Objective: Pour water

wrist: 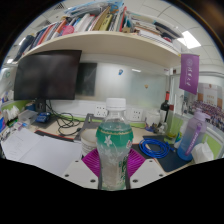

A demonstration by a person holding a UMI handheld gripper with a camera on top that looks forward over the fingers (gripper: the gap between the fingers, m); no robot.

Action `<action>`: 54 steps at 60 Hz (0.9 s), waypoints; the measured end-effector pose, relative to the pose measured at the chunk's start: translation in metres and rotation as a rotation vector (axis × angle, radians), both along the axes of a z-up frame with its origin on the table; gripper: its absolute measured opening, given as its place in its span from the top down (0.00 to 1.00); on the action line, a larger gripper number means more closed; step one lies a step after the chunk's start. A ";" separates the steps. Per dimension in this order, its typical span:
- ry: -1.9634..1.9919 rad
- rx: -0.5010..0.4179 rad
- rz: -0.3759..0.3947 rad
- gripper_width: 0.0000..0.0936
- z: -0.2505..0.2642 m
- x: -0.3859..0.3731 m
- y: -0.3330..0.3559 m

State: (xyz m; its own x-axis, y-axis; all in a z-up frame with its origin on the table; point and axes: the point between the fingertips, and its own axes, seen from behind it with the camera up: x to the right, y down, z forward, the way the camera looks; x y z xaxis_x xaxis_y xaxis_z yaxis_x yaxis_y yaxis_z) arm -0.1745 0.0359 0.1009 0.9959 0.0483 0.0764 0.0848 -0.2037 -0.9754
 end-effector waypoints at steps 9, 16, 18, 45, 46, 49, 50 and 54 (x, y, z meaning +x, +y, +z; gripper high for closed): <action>-0.150 -0.031 0.016 0.67 0.027 0.011 0.008; -0.424 -0.043 0.063 0.67 0.055 0.026 0.034; -0.518 -0.067 0.076 0.67 0.057 0.032 0.042; -1.624 -0.267 0.328 0.67 0.033 0.074 0.118; -1.653 -0.270 0.335 0.67 0.033 0.075 0.122; -1.716 -0.269 0.358 0.67 0.031 0.074 0.124; -1.740 -0.270 0.368 0.67 0.030 0.073 0.124; -1.840 -0.270 0.396 0.67 0.028 0.071 0.128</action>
